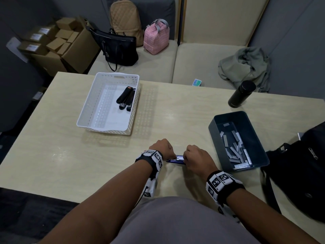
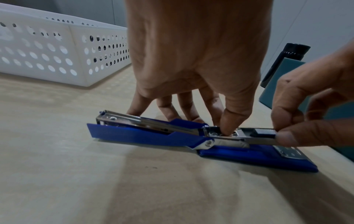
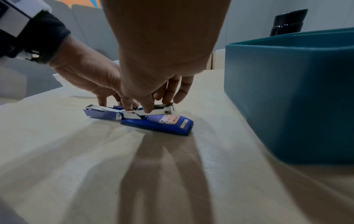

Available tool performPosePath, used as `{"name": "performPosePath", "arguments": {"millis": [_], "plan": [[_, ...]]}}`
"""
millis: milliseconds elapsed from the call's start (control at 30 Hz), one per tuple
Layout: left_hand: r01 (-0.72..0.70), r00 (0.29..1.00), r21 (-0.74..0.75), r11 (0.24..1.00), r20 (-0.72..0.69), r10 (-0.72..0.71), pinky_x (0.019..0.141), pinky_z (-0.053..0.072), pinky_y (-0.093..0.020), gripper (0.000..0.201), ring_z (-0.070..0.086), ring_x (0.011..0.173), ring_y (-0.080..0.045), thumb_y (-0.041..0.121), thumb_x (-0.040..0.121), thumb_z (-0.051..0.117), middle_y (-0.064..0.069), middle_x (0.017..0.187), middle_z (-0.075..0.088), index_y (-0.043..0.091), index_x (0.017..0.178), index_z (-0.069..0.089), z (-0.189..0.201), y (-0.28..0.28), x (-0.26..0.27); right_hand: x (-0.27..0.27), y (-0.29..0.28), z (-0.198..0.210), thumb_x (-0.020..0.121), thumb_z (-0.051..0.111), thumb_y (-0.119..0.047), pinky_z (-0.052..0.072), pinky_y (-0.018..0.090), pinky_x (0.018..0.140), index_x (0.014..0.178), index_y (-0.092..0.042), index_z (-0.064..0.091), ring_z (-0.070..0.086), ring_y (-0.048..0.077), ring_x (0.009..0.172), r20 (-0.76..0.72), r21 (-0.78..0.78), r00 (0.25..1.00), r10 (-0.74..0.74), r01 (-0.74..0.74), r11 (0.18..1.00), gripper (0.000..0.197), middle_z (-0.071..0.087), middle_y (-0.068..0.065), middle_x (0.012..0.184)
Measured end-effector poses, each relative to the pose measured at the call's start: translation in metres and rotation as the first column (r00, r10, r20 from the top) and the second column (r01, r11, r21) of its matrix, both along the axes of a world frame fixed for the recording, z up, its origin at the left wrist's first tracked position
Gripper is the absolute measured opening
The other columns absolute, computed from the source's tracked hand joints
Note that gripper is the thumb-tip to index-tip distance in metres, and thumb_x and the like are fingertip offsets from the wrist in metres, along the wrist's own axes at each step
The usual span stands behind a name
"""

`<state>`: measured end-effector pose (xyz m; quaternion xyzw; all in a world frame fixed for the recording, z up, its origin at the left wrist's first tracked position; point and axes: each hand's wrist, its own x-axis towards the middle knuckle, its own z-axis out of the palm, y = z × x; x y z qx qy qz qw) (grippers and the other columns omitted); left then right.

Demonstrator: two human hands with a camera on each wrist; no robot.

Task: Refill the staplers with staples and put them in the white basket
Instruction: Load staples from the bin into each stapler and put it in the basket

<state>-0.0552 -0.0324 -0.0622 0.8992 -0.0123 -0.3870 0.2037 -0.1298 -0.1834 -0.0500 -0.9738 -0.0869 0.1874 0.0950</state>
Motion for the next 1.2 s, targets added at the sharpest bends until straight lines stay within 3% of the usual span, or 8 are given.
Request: {"name": "performPosePath", "arguments": {"millis": [267,400,600,767,867,967,1067,1200], "plan": [[0.002,1.000,0.002,1.000,-0.005,-0.002,0.059,0.049,-0.024,0.023,0.060,0.065,-0.023,0.022,0.065,0.068,0.001,0.071,0.067,0.016,0.083,0.081,-0.001,0.000,0.001,-0.001,-0.010,0.002,0.088,0.059,-0.017,0.048,0.032,0.074,0.092,-0.017,0.074,0.054,0.018,0.095,-0.094,0.238,0.991,-0.097,0.117,0.964,0.015,0.057,0.001,0.098],[-0.003,1.000,-0.001,1.000,0.003,0.003,0.058,0.048,-0.023,0.023,0.060,0.065,-0.023,0.023,0.065,0.069,0.001,0.072,0.067,0.016,0.084,0.080,-0.001,0.000,0.001,0.000,-0.011,0.006,0.084,0.065,-0.019,0.046,0.029,0.073,0.091,-0.019,0.070,0.056,0.017,0.092,-0.104,0.243,0.982,-0.156,0.178,0.954,0.008,0.060,-0.002,0.096],[-0.010,1.000,-0.017,1.000,-0.006,0.010,0.062,0.051,-0.026,0.020,0.061,0.068,-0.025,0.020,0.070,0.067,-0.002,0.078,0.073,0.014,0.083,0.080,-0.002,0.001,0.001,0.010,-0.012,0.017,0.083,0.060,-0.018,0.045,0.035,0.074,0.107,-0.029,0.065,0.055,0.020,0.099,-0.148,0.115,0.988,0.049,-0.032,0.993,0.027,0.064,-0.003,0.099],[-0.020,1.000,-0.023,1.000,-0.008,0.020,0.057,0.044,-0.023,0.012,0.057,0.064,-0.028,0.021,0.073,0.062,-0.003,0.070,0.065,0.017,0.064,0.069,-0.002,0.001,0.000,0.030,-0.008,0.026,0.084,0.060,-0.017,0.048,0.039,0.076,0.126,-0.036,0.056,0.055,0.023,0.096,-0.308,0.072,0.922,0.234,-0.223,0.972,0.047,0.058,0.004,0.103],[-0.016,0.999,-0.035,0.999,-0.036,0.015,0.062,0.052,-0.027,0.018,0.069,0.077,-0.026,0.020,0.069,0.066,-0.003,0.082,0.076,0.014,0.079,0.079,-0.002,0.002,0.003,0.039,-0.004,0.024,0.091,0.056,-0.024,0.048,0.037,0.082,0.122,-0.030,0.063,0.059,0.027,0.104,-0.322,0.061,0.938,0.126,-0.112,0.992,0.032,0.061,0.006,0.111],[-0.013,0.998,-0.054,0.998,-0.061,0.010,0.068,0.059,-0.031,0.025,0.068,0.072,-0.024,0.021,0.062,0.068,-0.005,0.086,0.078,0.013,0.082,0.080,-0.003,0.003,0.004,0.041,0.000,0.022,0.090,0.050,-0.020,0.051,0.037,0.086,0.114,-0.020,0.067,0.061,0.032,0.104,-0.265,0.017,0.954,-0.141,0.151,0.988,0.030,0.063,0.011,0.118],[-0.012,0.997,-0.065,0.998,-0.075,0.007,0.073,0.061,-0.036,0.028,0.072,0.076,-0.024,0.023,0.061,0.069,-0.006,0.085,0.078,0.012,0.083,0.080,-0.003,0.003,0.006,0.038,0.006,0.019,0.087,0.053,-0.025,0.053,0.036,0.079,0.105,-0.010,0.067,0.064,0.035,0.097,-0.214,-0.062,0.929,-0.303,0.297,0.953,0.027,0.065,0.016,0.111],[-0.013,0.998,-0.060,0.998,-0.058,0.010,0.072,0.061,-0.035,0.028,0.073,0.082,-0.025,0.025,0.067,0.065,-0.004,0.086,0.077,0.014,0.087,0.080,-0.003,0.005,0.006,0.031,0.022,0.018,0.083,0.064,-0.040,0.047,0.033,0.068,0.101,-0.007,0.063,0.064,0.033,0.095,-0.175,-0.132,0.925,-0.338,0.318,0.939,0.039,0.063,0.014,0.106]]}}
